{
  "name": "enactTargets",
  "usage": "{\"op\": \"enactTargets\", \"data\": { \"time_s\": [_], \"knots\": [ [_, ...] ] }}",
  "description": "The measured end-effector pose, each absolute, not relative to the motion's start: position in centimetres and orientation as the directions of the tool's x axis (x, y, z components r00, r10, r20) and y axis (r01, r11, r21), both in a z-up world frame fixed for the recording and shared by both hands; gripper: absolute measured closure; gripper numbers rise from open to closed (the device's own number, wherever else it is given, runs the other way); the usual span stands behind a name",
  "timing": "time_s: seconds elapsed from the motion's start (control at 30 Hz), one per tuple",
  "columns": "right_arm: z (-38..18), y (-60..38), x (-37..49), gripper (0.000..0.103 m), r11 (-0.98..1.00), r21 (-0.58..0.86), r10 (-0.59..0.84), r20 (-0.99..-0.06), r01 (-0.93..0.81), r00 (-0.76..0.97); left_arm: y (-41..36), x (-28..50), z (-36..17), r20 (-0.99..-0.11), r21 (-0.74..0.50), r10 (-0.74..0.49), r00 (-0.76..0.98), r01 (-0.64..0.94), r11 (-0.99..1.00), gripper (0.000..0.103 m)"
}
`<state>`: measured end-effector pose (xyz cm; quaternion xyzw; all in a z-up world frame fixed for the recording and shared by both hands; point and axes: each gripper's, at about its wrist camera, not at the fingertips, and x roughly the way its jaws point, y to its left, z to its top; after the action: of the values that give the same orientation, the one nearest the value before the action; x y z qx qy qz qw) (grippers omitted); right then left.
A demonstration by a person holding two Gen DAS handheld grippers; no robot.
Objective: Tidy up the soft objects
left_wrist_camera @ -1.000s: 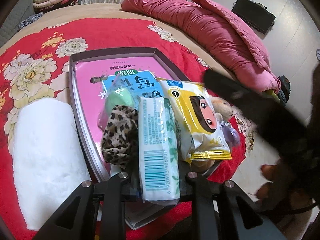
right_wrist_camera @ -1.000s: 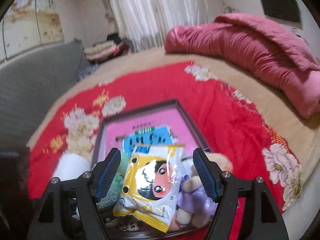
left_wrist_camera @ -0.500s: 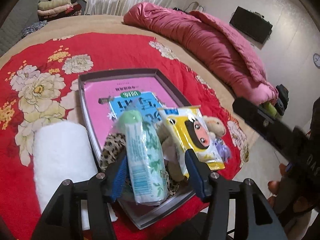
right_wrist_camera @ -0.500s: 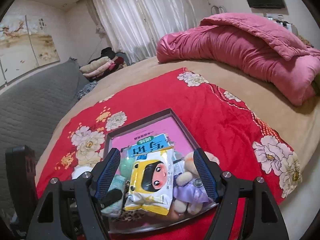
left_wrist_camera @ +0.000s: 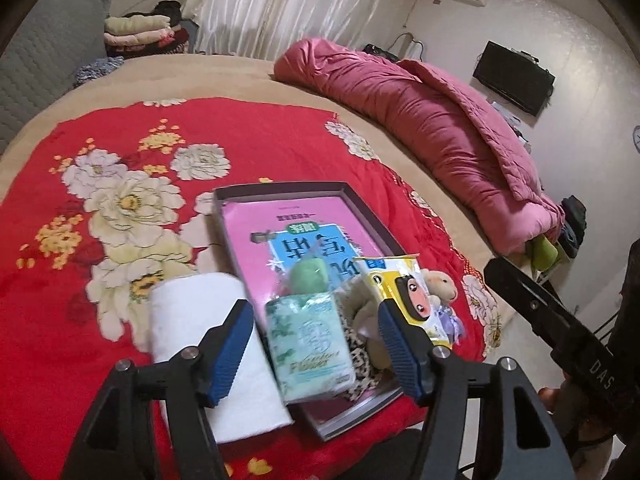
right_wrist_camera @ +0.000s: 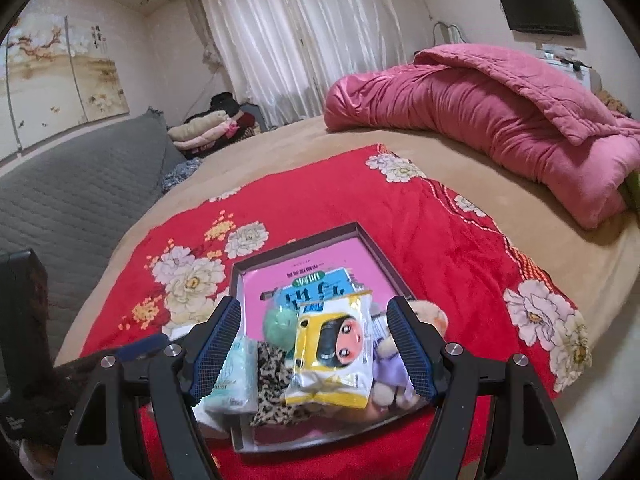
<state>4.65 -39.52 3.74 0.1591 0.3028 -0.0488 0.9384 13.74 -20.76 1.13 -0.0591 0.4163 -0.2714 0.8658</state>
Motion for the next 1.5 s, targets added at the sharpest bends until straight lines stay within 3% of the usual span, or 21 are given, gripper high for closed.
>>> {"op": "enactTargets", "data": {
  "time_s": [0.37, 0.67, 1.03, 1.5],
  "knots": [
    [4.1, -35.9, 0.5, 0.026, 0.954, 0.221, -0.024, -0.616, 0.202, 0.788, -17.0, 10.1, 1.7, -0.706, -0.254, -0.438, 0.556, 0.379, 0.89, 0.038],
    [4.4, -33.1, -2.9, 0.026, 0.955, 0.206, -0.029, -0.65, 0.213, 0.759, -15.8, 6.7, 2.7, -0.702, -0.241, -0.44, 0.561, 0.394, 0.887, 0.038],
    [4.4, -30.3, -5.7, 0.026, 0.973, 0.107, -0.091, -0.633, 0.203, 0.769, -13.6, 3.3, 3.1, -0.706, -0.195, -0.39, 0.591, 0.367, 0.91, 0.038],
    [2.9, -30.5, -6.6, 0.026, 0.965, 0.139, -0.066, -0.689, 0.221, 0.722, -13.6, 1.0, 3.0, -0.717, -0.176, -0.375, 0.588, 0.369, 0.913, 0.038]
  ]
}}
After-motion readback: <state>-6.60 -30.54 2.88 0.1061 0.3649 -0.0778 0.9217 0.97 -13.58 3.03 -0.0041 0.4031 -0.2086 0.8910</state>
